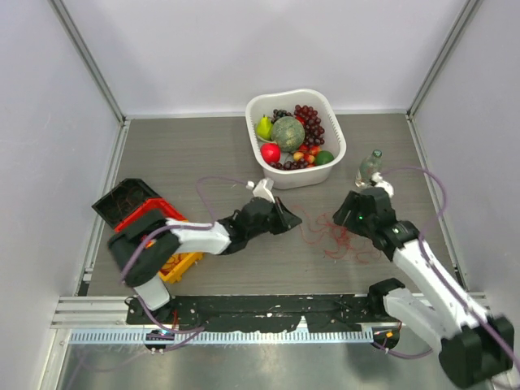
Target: Untangle the cables
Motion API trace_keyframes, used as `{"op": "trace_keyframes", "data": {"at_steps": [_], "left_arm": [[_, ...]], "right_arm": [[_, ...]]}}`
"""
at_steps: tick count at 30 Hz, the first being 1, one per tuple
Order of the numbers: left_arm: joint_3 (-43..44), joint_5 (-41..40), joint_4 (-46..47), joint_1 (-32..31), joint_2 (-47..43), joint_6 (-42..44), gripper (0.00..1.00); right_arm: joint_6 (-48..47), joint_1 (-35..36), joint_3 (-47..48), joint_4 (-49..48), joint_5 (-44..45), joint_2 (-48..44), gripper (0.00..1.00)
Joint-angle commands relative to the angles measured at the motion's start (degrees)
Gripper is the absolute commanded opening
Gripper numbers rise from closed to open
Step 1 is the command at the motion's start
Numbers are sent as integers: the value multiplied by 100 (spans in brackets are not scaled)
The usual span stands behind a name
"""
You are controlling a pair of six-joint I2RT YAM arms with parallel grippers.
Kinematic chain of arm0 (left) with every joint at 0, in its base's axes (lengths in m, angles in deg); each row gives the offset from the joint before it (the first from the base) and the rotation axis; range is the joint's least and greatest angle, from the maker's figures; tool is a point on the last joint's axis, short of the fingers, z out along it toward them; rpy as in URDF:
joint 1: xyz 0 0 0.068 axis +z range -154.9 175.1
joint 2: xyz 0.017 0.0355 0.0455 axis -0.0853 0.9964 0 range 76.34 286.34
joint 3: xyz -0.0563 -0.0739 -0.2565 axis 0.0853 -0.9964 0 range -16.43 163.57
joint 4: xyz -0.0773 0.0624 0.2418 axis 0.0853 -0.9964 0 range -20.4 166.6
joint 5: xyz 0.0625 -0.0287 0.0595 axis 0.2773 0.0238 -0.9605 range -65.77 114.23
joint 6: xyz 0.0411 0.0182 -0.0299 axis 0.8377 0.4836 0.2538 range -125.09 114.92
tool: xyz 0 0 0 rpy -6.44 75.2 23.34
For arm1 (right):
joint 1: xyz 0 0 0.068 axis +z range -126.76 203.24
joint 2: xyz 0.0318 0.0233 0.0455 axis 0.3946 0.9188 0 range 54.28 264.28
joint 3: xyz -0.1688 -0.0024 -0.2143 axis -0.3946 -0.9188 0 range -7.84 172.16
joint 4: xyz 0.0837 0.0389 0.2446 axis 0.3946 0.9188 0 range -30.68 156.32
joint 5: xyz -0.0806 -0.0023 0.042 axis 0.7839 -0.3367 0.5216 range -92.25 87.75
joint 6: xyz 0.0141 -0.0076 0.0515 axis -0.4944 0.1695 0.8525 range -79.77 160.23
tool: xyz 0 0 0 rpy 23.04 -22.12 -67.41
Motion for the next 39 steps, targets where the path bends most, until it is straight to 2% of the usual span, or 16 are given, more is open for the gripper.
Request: {"op": "trace_keyframes", "data": {"at_steps": [1,2,4,7,9,13,16,19,22,26,28,31,35,39], "left_arm": [[-306,-32,-951,-11,-1509,1668,0],[-481,21,-1066,-2,-1703,1686,0],[-684,127,-1251,-2,-2151,1774,0],[-703,-39,-1908,-20,-3055,2238,0],[-502,-276,-2699,-20,-3680,2703,0],[393,-1145,-4254,-20,-4797,3985,0],[1333,-2155,-5336,-11,-5316,4917,0],[2318,-2807,-5874,-11,-5695,5718,0],[3223,-3107,-6077,-11,-5801,6264,0],[4121,-2739,-6112,-20,-5722,6406,0],[4341,-2459,-6112,-11,-5608,6301,0],[4465,-1993,-6200,-19,-5380,6186,0],[4343,-2351,-5990,-20,-5423,6081,0],[3921,-1747,-5699,-11,-5476,5547,0]], "right_arm": [[-436,802,-23,-1179,-1082,1206,67],[-445,1041,12,-1388,-566,1331,69],[-384,1525,205,-1539,-246,1866,68],[55,1842,548,-1338,167,2771,58],[301,1895,427,-1538,318,3018,57],[601,1843,101,-1549,1115,2915,56],[636,1484,-162,-1522,1267,2547,57],[610,1027,-382,-1575,1040,2282,65],[566,404,-681,-1663,802,2001,69],[601,-177,-901,-1654,573,1694,70],[566,-231,-867,-1602,590,1561,70],[540,-258,-726,-1329,906,1385,71],[347,-460,-629,-1268,863,1157,73],[39,-460,-646,-1320,538,1069,72]]}}
